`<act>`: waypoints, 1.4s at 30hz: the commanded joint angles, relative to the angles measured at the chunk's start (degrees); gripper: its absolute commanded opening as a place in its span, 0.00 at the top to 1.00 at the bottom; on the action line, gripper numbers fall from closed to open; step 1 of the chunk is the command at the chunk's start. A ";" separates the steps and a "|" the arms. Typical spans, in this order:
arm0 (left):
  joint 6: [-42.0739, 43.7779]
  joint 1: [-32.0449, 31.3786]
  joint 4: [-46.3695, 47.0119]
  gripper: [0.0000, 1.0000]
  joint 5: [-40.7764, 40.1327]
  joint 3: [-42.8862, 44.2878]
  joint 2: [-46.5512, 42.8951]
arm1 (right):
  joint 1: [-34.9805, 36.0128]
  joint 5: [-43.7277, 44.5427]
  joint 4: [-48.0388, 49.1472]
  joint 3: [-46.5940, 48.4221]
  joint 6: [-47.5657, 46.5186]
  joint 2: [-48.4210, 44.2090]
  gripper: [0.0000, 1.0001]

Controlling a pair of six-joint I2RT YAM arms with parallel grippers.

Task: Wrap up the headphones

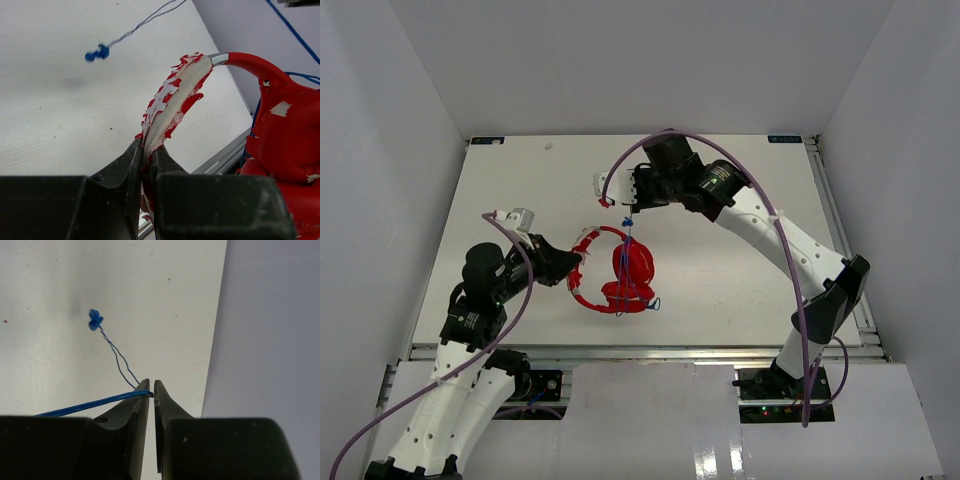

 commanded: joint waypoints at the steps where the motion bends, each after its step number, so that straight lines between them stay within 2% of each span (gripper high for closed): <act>1: -5.52 -0.24 5.26 1.00 4.37 4.51 -0.40 | -2.46 -7.21 -1.81 2.56 4.41 0.42 0.86; 4: -7.19 -0.24 6.30 1.00 5.15 5.14 -0.19 | -4.21 -11.20 -2.76 3.75 6.20 0.66 0.86; 10: -11.95 -0.24 10.78 1.00 6.64 5.25 0.54 | -8.56 -27.09 -6.74 8.44 10.78 1.55 0.86; 15: -15.32 -0.24 14.69 1.00 7.55 5.32 1.62 | -9.70 -35.83 -8.51 10.57 12.88 1.40 0.85; 22: -18.71 -0.24 16.73 1.00 6.55 7.64 3.88 | -10.50 -38.75 -8.43 10.24 14.14 1.73 0.83; 25: -19.86 -0.24 16.52 1.00 5.73 8.64 4.17 | -11.74 -40.56 -7.99 9.70 15.56 1.75 0.69; 26: -20.15 -0.24 16.38 1.00 5.43 8.92 4.14 | -12.25 -41.37 -7.99 9.56 15.77 1.67 0.61; 28: -20.76 -0.24 15.77 1.00 4.47 9.65 3.91 | -13.74 -43.84 -8.03 8.11 16.22 0.95 0.37; 29: -20.94 -0.24 15.53 1.00 3.86 9.93 3.80 | -14.27 -44.73 -8.05 7.14 16.11 0.53 0.30; 32: -21.57 -0.24 15.22 1.00 2.80 10.60 3.64 | -15.76 -48.88 -7.99 3.95 14.37 -0.72 0.23; 34: -22.24 -0.24 15.30 1.00 2.12 11.53 3.64 | -16.45 -53.12 -7.99 -1.73 11.40 -2.84 0.18; 39: -23.49 -0.24 15.31 1.00 1.05 14.87 4.69 | -16.82 -62.04 -7.33 -9.81 2.87 -6.50 0.13; 42: -24.40 -0.24 15.31 1.00 0.64 17.45 5.55 | -16.73 -64.48 -5.45 -12.18 3.51 -6.86 0.11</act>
